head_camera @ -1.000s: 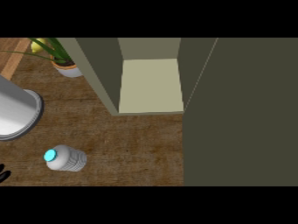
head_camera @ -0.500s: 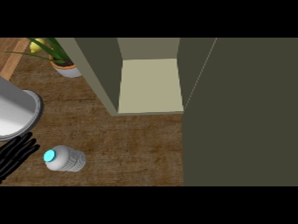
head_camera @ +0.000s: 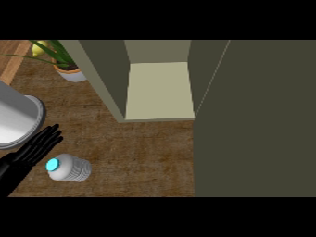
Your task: Pick up the bottled water, place it into the cabinet and close the cabinet
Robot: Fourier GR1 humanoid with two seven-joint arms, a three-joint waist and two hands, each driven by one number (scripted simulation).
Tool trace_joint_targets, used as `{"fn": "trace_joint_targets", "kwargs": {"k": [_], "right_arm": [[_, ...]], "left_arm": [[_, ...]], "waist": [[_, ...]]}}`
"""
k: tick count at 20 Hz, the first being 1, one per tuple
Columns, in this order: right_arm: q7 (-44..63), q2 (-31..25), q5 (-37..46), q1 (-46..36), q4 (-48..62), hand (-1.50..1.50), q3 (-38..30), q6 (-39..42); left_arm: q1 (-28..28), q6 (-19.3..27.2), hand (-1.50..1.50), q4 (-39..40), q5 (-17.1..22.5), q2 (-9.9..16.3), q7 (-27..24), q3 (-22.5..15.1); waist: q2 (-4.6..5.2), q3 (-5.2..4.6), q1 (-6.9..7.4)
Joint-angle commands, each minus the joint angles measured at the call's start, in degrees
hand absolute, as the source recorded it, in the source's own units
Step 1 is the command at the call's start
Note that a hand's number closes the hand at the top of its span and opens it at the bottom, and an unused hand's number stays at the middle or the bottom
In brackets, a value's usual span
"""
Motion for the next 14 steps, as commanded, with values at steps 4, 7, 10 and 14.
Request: {"fn": "trace_joint_targets", "kwargs": {"k": [4,7,10,14], "right_arm": [[-0.09,0.46,-11.60,5.77,-7.54,-1.50,-2.57,1.99],[1.14,0.34,-11.06,6.02,-9.52,-1.50,-1.54,1.09],[2.06,-0.17,-12.00,7.56,-11.24,-1.50,-1.78,0.58],[1.53,-2.69,-14.78,8.00,-9.77,-1.50,-4.33,1.55]], "left_arm": [[-3.85,0.38,-1.50,13.40,-8.71,-1.89,-7.83,-0.57],[-7.22,2.60,-1.50,18.56,-13.12,-3.51,-9.28,-2.33],[-9.12,0.29,-1.50,26.43,-13.31,-1.77,-14.01,-0.53],[-10.02,5.82,-1.50,32.18,-19.99,-5.83,-19.58,-3.55]], "waist": [[0.01,-0.01,0.04],[0.09,-0.04,0.00],[0.12,-0.11,-0.27],[0.15,-0.09,0.15]]}}
